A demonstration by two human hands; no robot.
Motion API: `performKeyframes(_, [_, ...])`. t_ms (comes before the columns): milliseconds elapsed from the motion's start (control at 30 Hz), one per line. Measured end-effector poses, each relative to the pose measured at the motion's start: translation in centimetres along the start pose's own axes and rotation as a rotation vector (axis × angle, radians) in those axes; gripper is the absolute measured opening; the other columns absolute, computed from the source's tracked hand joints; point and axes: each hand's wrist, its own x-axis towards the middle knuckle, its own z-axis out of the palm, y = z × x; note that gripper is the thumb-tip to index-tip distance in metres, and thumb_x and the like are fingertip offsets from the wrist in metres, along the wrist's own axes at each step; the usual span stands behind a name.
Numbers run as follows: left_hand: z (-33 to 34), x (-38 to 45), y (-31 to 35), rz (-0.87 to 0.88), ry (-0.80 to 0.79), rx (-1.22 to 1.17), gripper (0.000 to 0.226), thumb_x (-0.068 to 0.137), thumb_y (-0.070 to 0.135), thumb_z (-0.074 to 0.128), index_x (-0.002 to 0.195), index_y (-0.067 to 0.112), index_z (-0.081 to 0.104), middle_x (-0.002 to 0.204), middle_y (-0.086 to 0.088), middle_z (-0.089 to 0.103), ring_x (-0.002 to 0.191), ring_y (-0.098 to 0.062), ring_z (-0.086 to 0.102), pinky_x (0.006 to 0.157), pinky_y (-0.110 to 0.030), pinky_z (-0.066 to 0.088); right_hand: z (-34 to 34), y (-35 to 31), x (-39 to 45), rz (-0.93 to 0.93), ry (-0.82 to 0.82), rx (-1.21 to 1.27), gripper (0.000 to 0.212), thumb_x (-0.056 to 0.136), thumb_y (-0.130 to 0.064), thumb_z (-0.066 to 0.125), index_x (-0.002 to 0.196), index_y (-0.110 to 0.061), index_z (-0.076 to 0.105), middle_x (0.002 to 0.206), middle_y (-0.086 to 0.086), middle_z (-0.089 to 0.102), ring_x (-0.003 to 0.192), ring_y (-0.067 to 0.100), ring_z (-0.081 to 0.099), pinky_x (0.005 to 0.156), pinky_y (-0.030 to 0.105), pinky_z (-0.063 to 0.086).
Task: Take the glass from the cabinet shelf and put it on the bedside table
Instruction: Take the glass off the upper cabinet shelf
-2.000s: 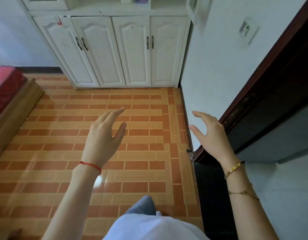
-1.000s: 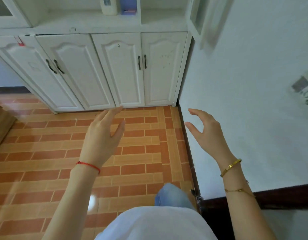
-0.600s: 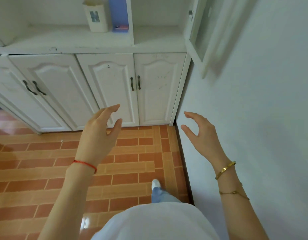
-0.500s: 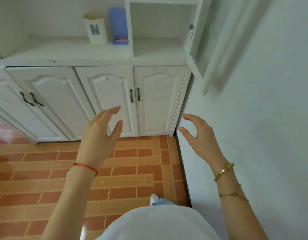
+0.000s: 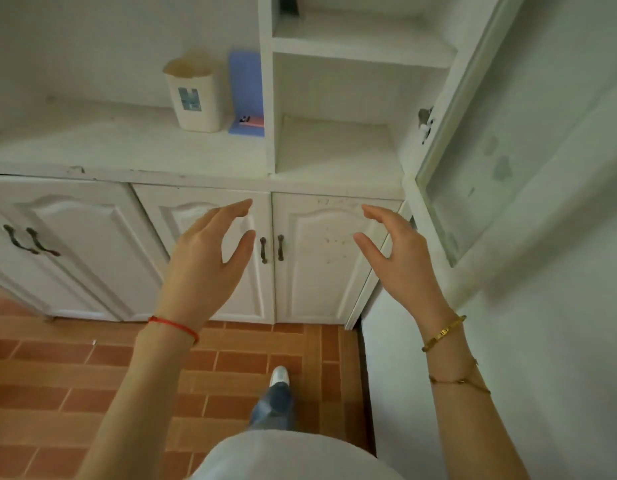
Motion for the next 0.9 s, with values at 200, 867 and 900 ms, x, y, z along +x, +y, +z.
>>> performKeyframes(200, [2.4, 11.3, -0.9, 0.07, 0.028, -0.042, 0.042, 0.094, 0.027, 0.055, 0.136, 0.019, 0.053, 0.127, 0.001, 0.062, 0.118, -0.015, 0.058, 0.102, -0.032, 0.045, 0.5, 1.3, 11.0, -0.022, 0.073, 0.011, 0.046, 0.095, -0.033, 0.06, 0.138, -0.019, 0.053, 0.134, -0.005, 0.059, 0.128, 0.013, 0.051, 0.109, 0.028, 0.039])
performKeyframes(867, [0.6, 38.3, 6.2, 0.51, 0.278, -0.099, 0.039, 0.095, 0.025, 0.056, 0.133, 0.015, 0.055, 0.123, 0.002, 0.063, 0.114, -0.01, 0.058, 0.101, -0.016, 0.041, -9.6, -5.7, 35.0, -0.405, 0.485, -0.037, 0.043, 0.095, -0.027, 0.062, 0.135, -0.013, 0.056, 0.133, -0.004, 0.061, 0.126, 0.012, 0.054, 0.109, 0.031, 0.042])
performKeyframes(900, [0.3, 38.8, 6.6, 0.523, 0.3, -0.095, 0.039, 0.094, 0.024, 0.056, 0.132, 0.015, 0.056, 0.123, 0.001, 0.063, 0.114, -0.011, 0.059, 0.102, -0.019, 0.043, -10.2, -5.9, 35.5, -0.417, 0.493, -0.041, 0.043, 0.095, -0.027, 0.062, 0.135, -0.013, 0.056, 0.133, -0.004, 0.061, 0.126, 0.011, 0.054, 0.108, 0.032, 0.042])
